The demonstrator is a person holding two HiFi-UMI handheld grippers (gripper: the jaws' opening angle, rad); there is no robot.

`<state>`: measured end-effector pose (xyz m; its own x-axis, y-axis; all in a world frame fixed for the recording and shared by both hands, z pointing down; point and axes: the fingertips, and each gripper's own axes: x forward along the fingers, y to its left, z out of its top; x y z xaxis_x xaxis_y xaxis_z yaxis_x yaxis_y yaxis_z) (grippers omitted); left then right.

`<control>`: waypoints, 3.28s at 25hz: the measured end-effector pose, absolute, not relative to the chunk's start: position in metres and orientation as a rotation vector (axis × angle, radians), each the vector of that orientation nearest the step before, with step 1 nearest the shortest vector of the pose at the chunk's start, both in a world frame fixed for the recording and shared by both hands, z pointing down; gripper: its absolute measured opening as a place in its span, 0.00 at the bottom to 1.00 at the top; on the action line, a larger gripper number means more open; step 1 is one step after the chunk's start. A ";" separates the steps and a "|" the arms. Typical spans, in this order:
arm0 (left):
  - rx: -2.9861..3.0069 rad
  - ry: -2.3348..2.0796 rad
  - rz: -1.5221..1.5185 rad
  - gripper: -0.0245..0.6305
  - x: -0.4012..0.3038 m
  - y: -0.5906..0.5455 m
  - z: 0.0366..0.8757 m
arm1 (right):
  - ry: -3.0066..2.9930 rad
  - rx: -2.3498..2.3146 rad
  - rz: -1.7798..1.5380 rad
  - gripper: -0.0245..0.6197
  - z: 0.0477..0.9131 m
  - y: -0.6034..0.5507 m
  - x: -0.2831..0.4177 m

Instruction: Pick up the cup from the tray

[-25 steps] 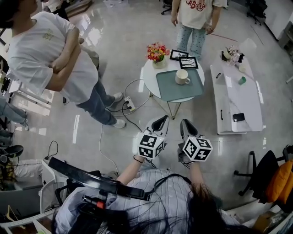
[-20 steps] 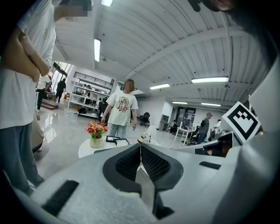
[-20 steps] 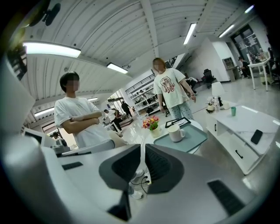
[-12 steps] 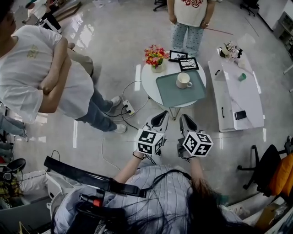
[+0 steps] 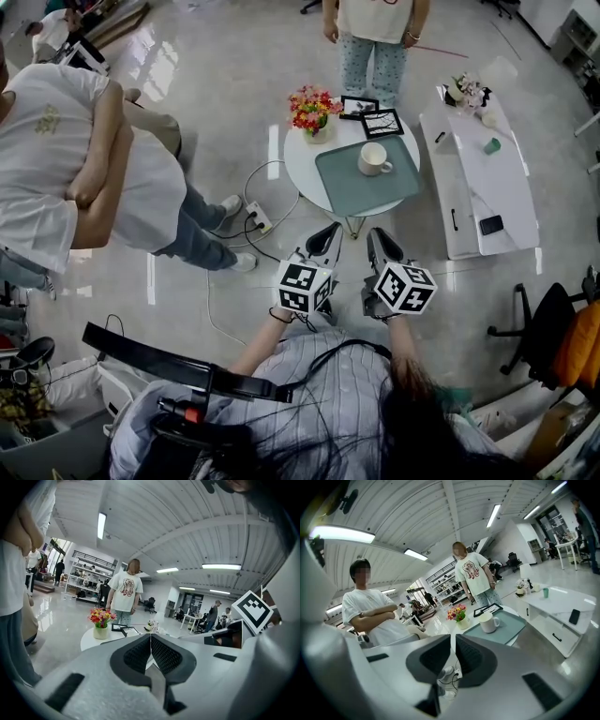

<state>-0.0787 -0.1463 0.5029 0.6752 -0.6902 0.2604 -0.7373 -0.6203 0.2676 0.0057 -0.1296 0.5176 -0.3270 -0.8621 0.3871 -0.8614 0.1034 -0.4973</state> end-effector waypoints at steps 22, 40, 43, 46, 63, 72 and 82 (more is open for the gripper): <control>2.460 -1.235 0.175 0.06 -0.053 -0.241 0.513 | 2.463 -1.735 -1.098 0.11 0.532 -0.237 0.038; 2.408 -1.225 0.272 0.06 -0.007 -0.298 0.542 | 2.608 -1.641 -1.170 0.12 0.571 -0.305 0.072; 2.399 -1.224 0.283 0.06 -0.002 -0.307 0.547 | 2.641 -1.639 -1.181 0.12 0.582 -0.313 0.076; 2.389 -1.228 0.292 0.06 0.002 -0.317 0.552 | 2.685 -1.634 -1.187 0.13 0.593 -0.322 0.080; 2.325 -1.287 0.322 0.06 0.005 -0.364 0.567 | 3.228 -1.478 -1.027 0.59 0.676 -0.361 0.077; 2.293 -1.303 0.340 0.06 0.004 -0.376 0.574 | 3.404 -1.412 -1.009 0.63 0.713 -0.375 0.071; 2.260 -1.308 0.356 0.06 -0.001 -0.379 0.581 | 3.558 -1.340 -0.850 0.65 0.715 -0.389 0.054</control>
